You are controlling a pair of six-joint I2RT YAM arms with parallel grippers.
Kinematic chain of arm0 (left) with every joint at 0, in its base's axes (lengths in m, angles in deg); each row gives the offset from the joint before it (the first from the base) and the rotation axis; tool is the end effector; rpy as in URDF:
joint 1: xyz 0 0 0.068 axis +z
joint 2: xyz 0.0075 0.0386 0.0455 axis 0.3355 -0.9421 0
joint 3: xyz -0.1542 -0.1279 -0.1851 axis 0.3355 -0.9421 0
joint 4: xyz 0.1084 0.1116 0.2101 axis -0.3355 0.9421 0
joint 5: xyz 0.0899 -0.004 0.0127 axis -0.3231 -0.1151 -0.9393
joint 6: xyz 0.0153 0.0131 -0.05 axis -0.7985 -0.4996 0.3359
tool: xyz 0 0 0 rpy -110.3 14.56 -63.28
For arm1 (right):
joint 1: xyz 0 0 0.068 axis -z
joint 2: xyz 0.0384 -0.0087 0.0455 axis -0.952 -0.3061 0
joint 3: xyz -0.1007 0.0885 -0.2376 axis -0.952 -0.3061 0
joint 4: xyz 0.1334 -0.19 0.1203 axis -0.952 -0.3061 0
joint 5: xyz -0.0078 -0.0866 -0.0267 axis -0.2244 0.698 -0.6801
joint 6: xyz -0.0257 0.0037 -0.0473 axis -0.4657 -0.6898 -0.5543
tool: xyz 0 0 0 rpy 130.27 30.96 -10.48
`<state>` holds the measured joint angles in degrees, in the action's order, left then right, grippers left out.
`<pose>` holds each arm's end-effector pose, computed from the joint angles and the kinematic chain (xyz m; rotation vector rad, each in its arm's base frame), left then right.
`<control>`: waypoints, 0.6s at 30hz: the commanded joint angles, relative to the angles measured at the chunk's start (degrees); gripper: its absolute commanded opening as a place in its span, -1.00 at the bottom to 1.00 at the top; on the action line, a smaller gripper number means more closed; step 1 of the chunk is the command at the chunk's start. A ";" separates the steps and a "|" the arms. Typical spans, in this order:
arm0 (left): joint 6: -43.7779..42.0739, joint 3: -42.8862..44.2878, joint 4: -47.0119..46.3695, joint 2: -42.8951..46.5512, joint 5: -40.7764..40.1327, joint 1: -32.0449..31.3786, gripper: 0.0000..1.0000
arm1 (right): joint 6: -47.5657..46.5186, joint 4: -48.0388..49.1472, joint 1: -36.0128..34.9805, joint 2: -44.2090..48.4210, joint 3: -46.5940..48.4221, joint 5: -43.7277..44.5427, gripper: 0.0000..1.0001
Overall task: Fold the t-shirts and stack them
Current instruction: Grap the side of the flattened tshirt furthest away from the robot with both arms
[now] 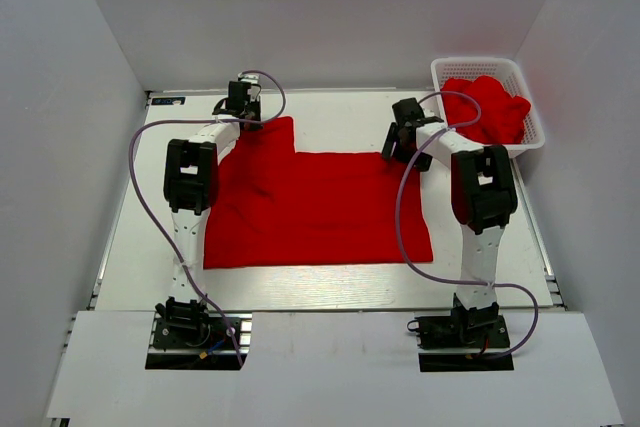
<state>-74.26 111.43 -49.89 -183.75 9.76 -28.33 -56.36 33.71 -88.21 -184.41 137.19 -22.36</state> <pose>0.5371 -0.0813 0.1428 0.0683 2.3121 -0.0785 0.4306 0.1120 0.1666 0.4321 2.5110 -0.1170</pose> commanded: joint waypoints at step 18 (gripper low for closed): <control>-1.15 -0.11 1.70 3.78 0.09 0.38 -1.00 | -27.23 9.87 0.74 3.61 1.20 -9.43 0.81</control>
<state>-74.53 111.43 -49.87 -183.75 9.81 -28.33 -73.40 38.54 -87.55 -184.78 138.74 -26.10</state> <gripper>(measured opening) 0.028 0.905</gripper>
